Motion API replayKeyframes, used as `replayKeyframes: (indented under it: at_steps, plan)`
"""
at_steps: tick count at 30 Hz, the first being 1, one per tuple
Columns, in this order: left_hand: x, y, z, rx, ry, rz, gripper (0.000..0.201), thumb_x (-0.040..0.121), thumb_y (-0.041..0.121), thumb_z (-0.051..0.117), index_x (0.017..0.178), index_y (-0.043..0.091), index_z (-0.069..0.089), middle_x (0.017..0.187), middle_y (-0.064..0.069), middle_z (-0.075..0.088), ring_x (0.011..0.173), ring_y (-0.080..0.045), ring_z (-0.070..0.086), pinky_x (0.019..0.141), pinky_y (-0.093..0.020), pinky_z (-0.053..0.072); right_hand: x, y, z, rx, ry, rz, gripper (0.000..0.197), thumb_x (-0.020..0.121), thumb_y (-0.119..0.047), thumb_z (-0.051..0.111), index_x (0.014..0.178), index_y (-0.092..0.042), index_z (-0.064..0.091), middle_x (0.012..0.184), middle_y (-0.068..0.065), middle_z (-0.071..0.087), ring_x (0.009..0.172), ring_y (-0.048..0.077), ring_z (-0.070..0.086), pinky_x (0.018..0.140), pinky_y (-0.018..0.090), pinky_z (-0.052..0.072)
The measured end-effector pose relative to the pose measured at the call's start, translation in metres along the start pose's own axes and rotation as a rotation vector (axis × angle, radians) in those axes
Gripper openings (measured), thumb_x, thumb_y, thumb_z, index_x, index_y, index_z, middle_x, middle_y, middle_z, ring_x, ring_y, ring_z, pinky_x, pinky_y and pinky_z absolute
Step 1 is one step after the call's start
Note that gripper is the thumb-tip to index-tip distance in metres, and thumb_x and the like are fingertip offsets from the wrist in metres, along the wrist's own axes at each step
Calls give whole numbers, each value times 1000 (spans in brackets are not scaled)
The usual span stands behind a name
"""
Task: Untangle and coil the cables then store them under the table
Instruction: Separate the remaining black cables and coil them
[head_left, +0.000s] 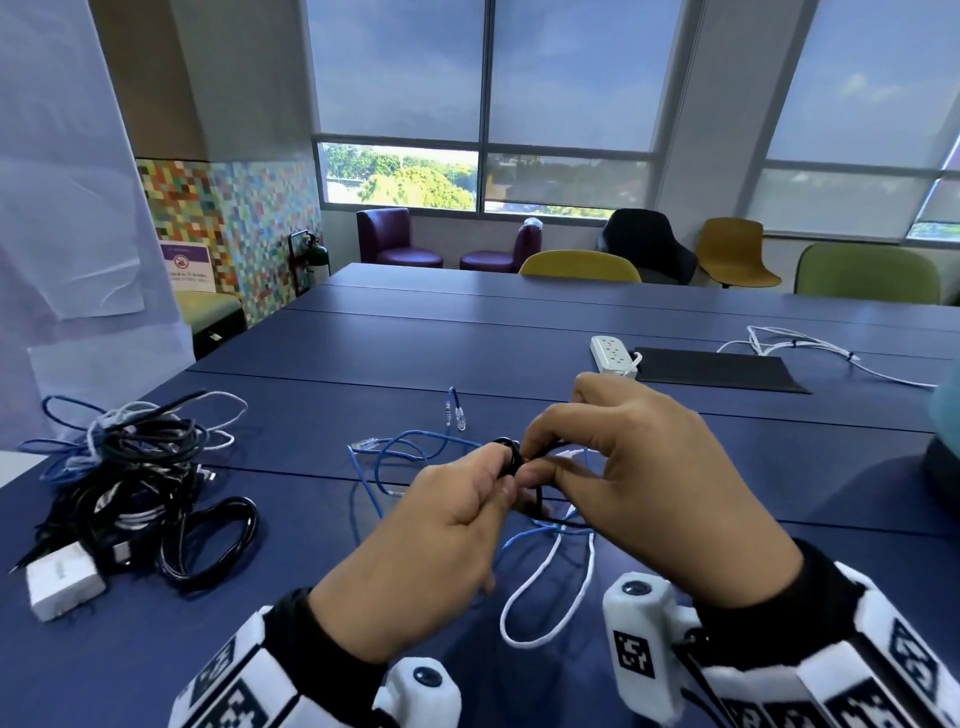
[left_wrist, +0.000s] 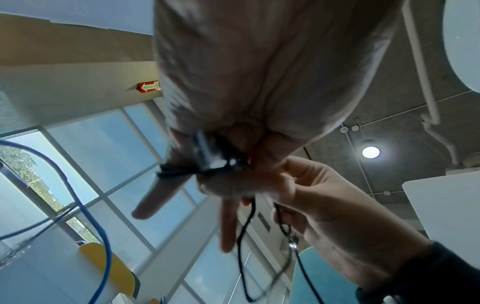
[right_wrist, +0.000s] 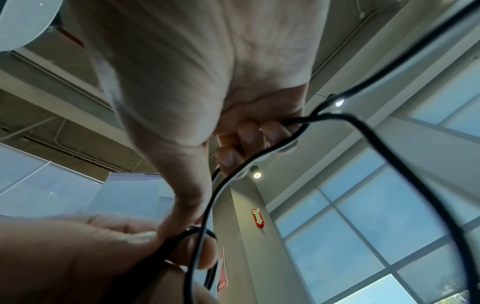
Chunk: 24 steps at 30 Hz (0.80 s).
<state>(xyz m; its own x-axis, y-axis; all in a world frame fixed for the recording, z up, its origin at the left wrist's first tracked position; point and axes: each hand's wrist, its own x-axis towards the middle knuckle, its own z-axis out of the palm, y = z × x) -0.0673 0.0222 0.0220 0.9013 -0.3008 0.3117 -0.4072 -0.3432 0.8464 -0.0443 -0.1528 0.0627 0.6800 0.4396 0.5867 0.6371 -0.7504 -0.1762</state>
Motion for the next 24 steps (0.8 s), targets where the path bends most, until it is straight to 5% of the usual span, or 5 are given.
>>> replayKeyframes:
  at_steps: [2, 6, 11, 16, 24]
  plan:
    - [0, 3, 1, -17, 39, -32, 22, 103, 10, 38, 96, 7, 59, 68, 21, 67, 47, 5, 52, 63, -18, 45, 1, 3, 5, -9, 6, -54, 14, 75, -28, 74, 85, -35, 67, 73, -11, 41, 72, 12, 44, 57, 33, 43]
    - [-1, 9, -1, -224, 63, -168, 28, 103, 14, 39, 87, 3, 60, 71, -3, 72, 43, 5, 52, 90, -49, 53, 3, 16, 16, -58, 72, -124, 25, 77, -6, 73, 89, -27, 69, 80, -8, 43, 77, 18, 44, 65, 39, 42]
    - [-10, 11, -4, -748, -10, -246, 35, 99, 24, 48, 92, -9, 58, 41, -11, 49, 27, -5, 36, 84, -69, 48, 6, 40, 25, -67, 173, -64, 34, 71, 5, 62, 88, -23, 71, 83, -5, 54, 80, 21, 46, 68, 41, 44]
    - [-13, -6, -11, -1333, -154, -90, 48, 105, 28, 39, 130, -12, 49, 43, 3, 28, 31, -7, 21, 92, -57, 49, -2, 40, 42, 47, 78, -17, 16, 87, -20, 56, 94, -22, 70, 80, -9, 68, 76, 21, 59, 69, 39, 51]
    - [4, 7, -14, -1396, 352, 1, 42, 101, 25, 37, 124, -7, 51, 64, 5, 54, 49, -7, 48, 76, -37, 59, -16, 23, 49, -34, -238, 80, 52, 85, -12, 45, 121, -49, 44, 93, -7, 62, 89, 21, 64, 72, 39, 53]
